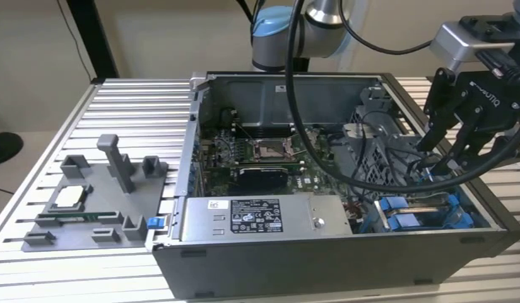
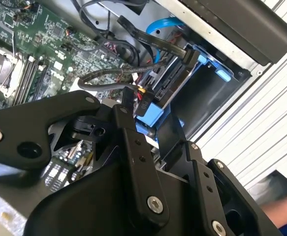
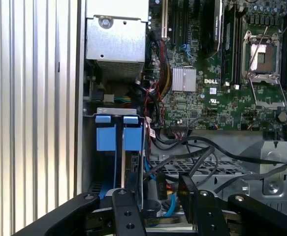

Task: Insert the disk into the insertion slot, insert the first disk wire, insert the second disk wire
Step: 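Insert the first disk wire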

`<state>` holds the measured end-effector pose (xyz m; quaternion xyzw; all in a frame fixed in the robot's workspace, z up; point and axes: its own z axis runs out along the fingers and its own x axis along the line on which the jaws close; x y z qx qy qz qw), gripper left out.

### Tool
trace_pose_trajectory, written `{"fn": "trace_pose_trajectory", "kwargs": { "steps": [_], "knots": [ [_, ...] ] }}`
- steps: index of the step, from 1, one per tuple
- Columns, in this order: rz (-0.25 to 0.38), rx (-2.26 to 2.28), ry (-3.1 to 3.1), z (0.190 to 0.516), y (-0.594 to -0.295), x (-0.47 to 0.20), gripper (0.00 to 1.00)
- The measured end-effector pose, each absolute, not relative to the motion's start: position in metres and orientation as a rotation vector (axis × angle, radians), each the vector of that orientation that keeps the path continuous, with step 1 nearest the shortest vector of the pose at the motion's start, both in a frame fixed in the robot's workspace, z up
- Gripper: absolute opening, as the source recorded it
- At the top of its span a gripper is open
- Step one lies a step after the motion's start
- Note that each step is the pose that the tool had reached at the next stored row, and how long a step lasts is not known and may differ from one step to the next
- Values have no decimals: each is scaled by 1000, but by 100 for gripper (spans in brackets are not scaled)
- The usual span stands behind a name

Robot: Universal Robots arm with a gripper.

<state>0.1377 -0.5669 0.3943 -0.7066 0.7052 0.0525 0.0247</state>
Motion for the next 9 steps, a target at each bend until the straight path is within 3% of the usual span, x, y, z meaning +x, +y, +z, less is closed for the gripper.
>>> {"fn": "trace_pose_trajectory", "kwargs": {
  "steps": [9],
  "knots": [
    [185,-2175,2168,391,-567,138,100]
  ]
}}
